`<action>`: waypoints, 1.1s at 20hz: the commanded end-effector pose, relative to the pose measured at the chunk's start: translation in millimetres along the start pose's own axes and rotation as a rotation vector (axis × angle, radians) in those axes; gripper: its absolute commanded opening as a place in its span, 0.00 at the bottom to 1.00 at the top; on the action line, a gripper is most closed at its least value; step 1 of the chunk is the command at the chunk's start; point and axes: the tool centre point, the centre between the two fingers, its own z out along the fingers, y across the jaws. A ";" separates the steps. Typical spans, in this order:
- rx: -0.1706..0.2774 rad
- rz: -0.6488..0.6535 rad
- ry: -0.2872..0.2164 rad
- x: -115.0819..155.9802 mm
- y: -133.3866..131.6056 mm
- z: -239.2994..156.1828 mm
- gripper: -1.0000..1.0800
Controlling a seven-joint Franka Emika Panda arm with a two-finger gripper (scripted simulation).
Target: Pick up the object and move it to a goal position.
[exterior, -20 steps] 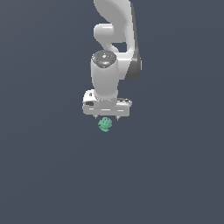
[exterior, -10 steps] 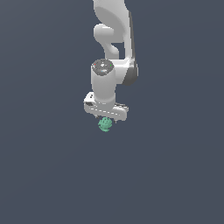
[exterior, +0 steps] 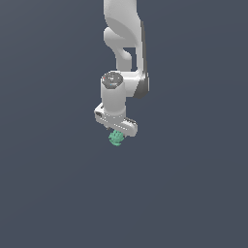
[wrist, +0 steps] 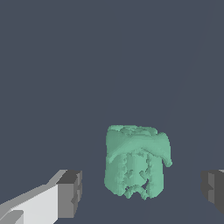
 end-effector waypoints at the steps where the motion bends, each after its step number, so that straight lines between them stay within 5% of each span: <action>1: 0.000 0.033 0.000 -2.4 2.7 4.5 0.96; 22: -0.001 0.062 0.000 -5.6 5.6 54.3 0.96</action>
